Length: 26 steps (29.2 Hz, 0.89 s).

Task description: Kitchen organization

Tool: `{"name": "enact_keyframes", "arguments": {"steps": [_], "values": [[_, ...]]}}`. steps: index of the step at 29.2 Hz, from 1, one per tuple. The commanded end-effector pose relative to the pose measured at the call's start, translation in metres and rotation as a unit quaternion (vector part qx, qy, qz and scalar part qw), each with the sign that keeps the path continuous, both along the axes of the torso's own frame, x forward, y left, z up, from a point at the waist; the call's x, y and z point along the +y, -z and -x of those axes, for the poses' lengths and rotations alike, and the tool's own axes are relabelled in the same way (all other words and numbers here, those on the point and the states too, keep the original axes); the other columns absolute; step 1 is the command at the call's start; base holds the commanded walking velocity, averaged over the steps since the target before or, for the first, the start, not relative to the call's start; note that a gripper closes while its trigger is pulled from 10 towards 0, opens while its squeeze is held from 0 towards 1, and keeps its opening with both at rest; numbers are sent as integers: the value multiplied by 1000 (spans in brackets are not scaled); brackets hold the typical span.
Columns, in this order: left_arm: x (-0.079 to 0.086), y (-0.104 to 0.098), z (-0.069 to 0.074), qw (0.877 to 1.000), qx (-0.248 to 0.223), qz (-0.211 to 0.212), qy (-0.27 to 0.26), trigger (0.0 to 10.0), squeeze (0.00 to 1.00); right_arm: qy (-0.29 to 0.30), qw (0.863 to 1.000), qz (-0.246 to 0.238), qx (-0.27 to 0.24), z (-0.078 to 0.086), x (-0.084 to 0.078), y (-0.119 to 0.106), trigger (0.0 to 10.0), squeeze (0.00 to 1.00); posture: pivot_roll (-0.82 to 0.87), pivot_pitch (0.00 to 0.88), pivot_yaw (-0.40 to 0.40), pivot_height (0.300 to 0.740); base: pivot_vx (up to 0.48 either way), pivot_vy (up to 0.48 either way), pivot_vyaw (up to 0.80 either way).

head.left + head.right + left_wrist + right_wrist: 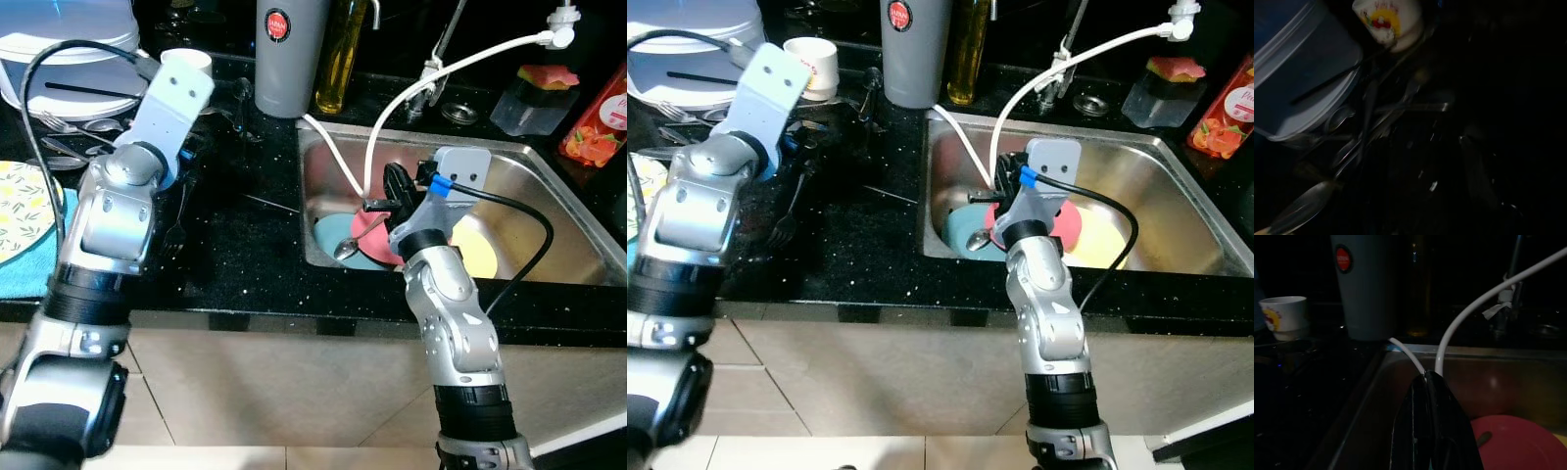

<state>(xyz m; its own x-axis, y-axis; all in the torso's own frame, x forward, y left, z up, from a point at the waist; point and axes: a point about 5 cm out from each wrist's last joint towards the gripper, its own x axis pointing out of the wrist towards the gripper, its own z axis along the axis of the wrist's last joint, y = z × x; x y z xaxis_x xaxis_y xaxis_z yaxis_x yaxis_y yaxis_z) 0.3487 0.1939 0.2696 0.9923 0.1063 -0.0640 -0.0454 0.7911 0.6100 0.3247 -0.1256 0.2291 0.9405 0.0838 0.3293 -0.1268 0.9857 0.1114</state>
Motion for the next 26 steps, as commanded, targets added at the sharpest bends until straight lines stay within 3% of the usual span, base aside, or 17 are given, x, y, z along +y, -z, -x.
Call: {"name": "enact_keyframes", "arguments": {"steps": [1,3,8,21,26], "values": [[-3,-6,8,998,-20,-53,2,10000,0,9,1000,0,5,2,-5,4,10000,0,289,84,-84,740,0,0,0],[-4,-1,18,995,-22,-95,-1,10000,0,10,1000,-2,7,2,-5,5,10000,0,298,89,-89,740,0,0,0],[2,13,23,992,-12,-122,-28,10000,0,3,1000,-5,7,0,0,5,10000,0,300,90,-91,740,0,0,0],[35,18,8,981,-4,-153,-119,10000,0,-4,1000,-5,6,0,1,3,10000,0,294,92,-91,740,0,0,0],[41,16,7,978,-4,-163,-127,10000,0,-46,999,-4,2,1,9,-1,10000,0,295,92,-90,740,0,0,0]]}}
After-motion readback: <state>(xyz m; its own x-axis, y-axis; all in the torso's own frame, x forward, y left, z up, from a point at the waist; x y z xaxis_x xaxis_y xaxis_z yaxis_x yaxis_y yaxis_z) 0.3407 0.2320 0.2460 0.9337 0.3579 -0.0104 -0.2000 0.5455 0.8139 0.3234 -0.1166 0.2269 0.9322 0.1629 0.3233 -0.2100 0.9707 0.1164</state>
